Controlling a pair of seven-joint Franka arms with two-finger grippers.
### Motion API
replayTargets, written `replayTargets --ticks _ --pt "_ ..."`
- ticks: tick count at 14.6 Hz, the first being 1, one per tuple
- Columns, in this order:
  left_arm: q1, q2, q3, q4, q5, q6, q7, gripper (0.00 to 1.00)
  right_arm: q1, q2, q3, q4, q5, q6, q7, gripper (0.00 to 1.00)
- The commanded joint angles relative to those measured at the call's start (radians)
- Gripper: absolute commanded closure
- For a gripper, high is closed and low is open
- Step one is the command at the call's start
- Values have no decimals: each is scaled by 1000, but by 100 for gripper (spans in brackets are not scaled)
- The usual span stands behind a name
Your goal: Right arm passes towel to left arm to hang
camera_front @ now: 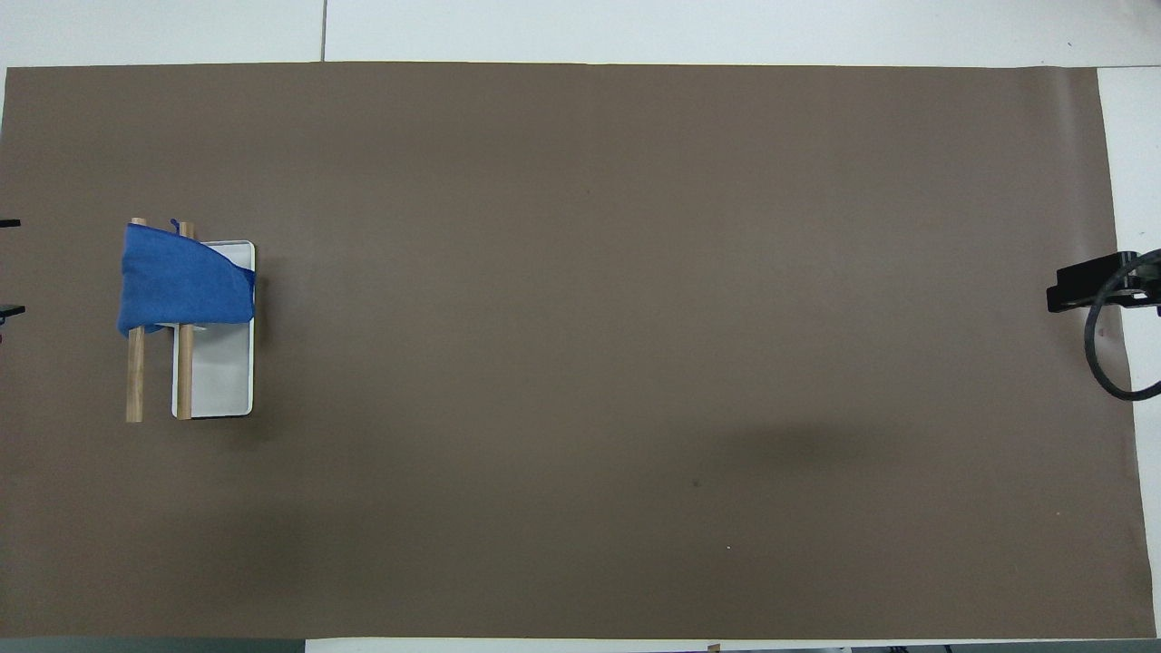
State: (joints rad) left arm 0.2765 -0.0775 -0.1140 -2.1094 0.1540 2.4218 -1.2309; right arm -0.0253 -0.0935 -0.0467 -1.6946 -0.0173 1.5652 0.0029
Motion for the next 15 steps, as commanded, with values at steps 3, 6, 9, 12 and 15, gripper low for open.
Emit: replayTargets --ticks 3,6,9,12,15 --pt "-147 -8 7 35 10 -39 255 0 -13 -20 4 -20 11 -1 -21 0" --pt "-232 -7 5 95 10 -99 396 0 -13 -20 4 -20 11 -1 -21 0" --pt "-287 -1 4 181 -14 -229 597 0 -13 -20 4 -20 11 -1 -21 0" --pt "-289 8 5 300 -131 -412 822 0 -13 -20 4 -20 11 -1 -21 0" --pt "-284 28 5 402 -155 -573 980 0 -13 -20 4 -20 11 -1 -21 0"
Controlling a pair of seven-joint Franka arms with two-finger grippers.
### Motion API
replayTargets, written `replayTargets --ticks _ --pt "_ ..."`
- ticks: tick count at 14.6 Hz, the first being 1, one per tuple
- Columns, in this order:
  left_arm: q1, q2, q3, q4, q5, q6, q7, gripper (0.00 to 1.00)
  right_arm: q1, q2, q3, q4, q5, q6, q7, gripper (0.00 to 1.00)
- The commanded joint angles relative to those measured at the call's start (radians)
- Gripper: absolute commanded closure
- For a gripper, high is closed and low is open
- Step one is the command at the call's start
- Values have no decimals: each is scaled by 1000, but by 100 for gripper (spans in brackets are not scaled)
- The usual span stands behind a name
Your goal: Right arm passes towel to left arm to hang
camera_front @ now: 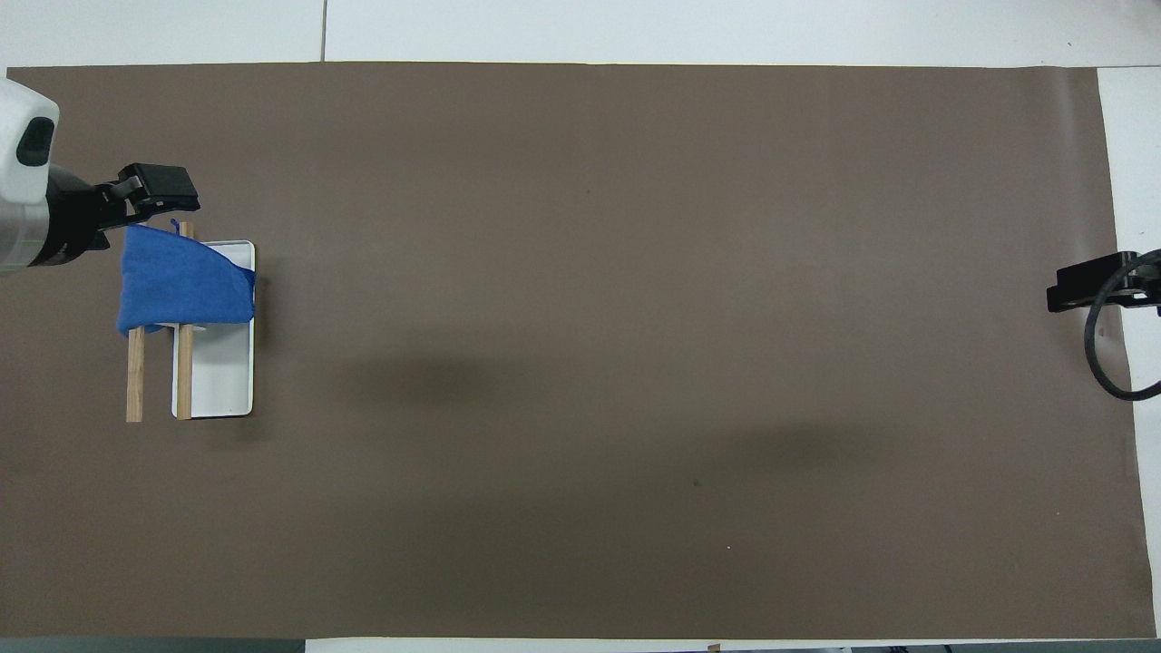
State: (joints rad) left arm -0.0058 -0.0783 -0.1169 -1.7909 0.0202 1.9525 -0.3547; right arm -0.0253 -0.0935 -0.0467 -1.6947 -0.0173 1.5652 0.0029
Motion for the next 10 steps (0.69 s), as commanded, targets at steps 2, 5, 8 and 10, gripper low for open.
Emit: replayTargets --ticks 2,5,8,10 --pt "-3 49 8 152 -20 -202 166 0 -13 -20 4 -20 11 -1 -21 0" --pt "-6 61 10 221 -11 -341 284 0 -13 -20 4 -20 11 -1 -21 0" --pt "-3 40 10 214 -19 -403 365 0 -13 -20 4 -20 11 -1 -21 0" --pt "0 6 10 174 -19 -428 376 0 -13 -20 4 -20 11 -1 -21 0"
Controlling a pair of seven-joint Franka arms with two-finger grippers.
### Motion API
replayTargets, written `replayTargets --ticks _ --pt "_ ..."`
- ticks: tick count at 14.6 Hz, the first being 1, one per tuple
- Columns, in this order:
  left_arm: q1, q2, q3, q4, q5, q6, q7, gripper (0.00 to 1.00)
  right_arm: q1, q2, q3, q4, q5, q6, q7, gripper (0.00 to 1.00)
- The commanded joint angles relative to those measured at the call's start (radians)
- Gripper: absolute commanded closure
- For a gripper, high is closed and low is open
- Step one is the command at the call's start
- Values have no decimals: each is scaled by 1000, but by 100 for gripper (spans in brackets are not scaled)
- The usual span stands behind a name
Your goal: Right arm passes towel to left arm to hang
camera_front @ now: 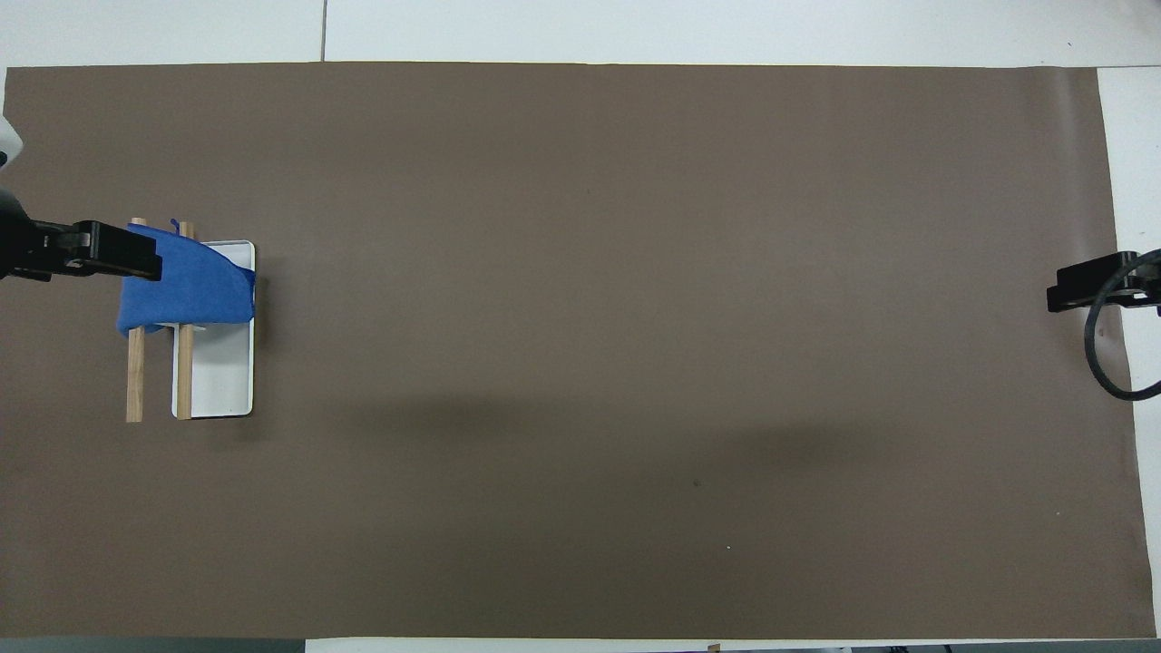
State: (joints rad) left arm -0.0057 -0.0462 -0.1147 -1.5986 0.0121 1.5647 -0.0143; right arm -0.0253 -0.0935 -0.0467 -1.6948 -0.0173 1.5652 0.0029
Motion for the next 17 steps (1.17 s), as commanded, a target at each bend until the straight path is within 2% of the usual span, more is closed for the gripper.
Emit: replayTargets --ticks 1,6,12,17 --pt "0 -44 7 -42 -12 -40 39 0 -13 -20 4 -20 11 -1 -21 0" --pt "-5 -53 7 -67 -11 1 54 0 -13 -20 4 -20 11 -1 -21 0" --pt "-7 -34 7 -12 -3 -35 68 0 -13 -20 4 -20 11 -1 -21 0" --pt "-8 -32 6 -15 -11 -37 69 0 -13 -20 4 -20 11 -1 -21 0"
